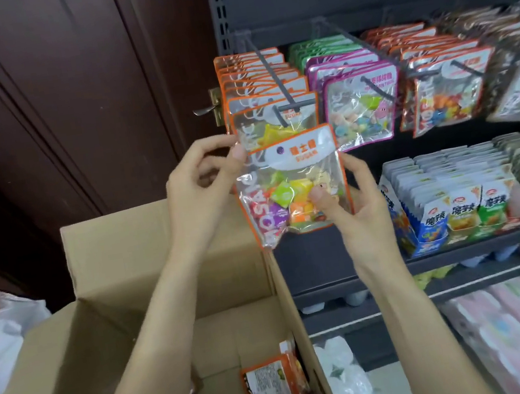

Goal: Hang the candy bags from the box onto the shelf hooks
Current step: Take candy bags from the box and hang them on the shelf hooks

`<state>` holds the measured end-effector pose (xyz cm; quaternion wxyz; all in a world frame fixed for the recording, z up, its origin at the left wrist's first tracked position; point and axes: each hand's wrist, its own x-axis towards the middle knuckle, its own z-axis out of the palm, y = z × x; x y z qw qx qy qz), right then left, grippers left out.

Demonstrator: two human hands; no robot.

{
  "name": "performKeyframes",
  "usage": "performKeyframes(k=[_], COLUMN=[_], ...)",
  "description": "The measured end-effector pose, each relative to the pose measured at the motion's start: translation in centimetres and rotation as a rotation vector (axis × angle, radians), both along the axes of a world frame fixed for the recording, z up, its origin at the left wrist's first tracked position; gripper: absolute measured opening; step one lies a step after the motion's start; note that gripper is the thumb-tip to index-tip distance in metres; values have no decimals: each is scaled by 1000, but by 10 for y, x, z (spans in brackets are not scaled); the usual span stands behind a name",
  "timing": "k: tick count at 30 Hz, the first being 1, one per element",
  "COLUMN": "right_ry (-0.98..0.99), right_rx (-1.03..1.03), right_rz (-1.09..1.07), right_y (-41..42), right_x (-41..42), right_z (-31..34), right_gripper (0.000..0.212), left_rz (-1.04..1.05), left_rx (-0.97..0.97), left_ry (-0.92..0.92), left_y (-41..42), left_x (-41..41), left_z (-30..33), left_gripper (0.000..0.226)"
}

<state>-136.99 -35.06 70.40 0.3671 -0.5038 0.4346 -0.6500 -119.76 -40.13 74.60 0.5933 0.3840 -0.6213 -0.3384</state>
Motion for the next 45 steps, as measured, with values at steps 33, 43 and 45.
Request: performKeyframes(k=[33, 43, 45], right_ry=[356, 394, 464], right_rx=[56, -124, -208], right_rz=[-520, -618, -613], right_y=[-92, -86, -80], right_x=[12, 12, 12], right_z=[-13, -24, -28], right_gripper=[58, 56, 52], left_rz=[288, 334, 330], left_rx=[-160, -152, -150], left_ry=[-329, -333, -306], left_y=[-74, -71, -65], left_x=[-20, -25, -26], left_z=[-20, -30, -30], left_gripper=[52, 55, 56])
